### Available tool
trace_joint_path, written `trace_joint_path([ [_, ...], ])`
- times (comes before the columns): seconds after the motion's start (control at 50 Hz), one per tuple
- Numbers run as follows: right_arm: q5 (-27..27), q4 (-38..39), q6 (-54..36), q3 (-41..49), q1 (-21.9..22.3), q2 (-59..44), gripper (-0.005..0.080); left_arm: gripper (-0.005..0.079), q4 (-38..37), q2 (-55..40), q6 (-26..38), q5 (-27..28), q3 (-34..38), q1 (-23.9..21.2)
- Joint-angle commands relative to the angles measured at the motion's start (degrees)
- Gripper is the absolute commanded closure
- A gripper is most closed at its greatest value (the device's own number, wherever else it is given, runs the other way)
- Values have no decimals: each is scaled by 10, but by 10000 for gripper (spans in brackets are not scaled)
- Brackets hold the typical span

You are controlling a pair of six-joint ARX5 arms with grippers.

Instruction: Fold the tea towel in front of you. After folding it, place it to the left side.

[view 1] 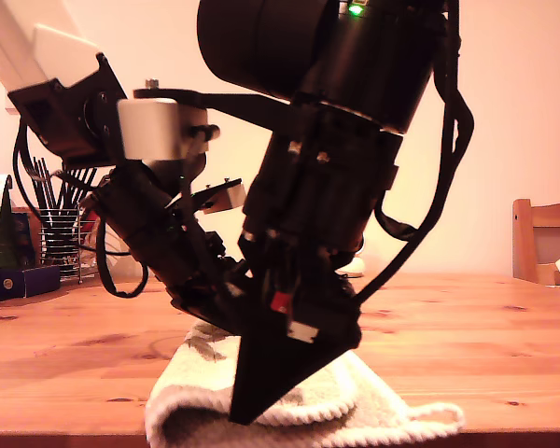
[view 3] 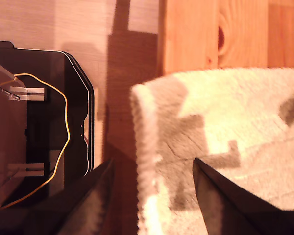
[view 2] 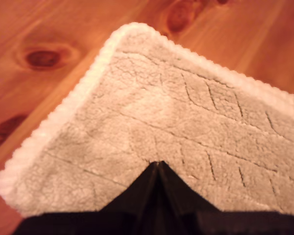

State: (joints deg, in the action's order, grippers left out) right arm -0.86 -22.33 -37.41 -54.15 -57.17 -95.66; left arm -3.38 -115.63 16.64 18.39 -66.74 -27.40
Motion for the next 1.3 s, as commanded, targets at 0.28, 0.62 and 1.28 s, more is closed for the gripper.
trace_joint_path([
  [0.28,0,23,-2,0,-5,-38,288,766,26,-41,-14,-11,8,8],
  [0.62,31,51,-6,0,-4,-92,289,766,22,-41,-17,8,8,10],
  [1.28,49,35,1,0,-6,-98,765,766,13,-41,-17,22,8,10],
])
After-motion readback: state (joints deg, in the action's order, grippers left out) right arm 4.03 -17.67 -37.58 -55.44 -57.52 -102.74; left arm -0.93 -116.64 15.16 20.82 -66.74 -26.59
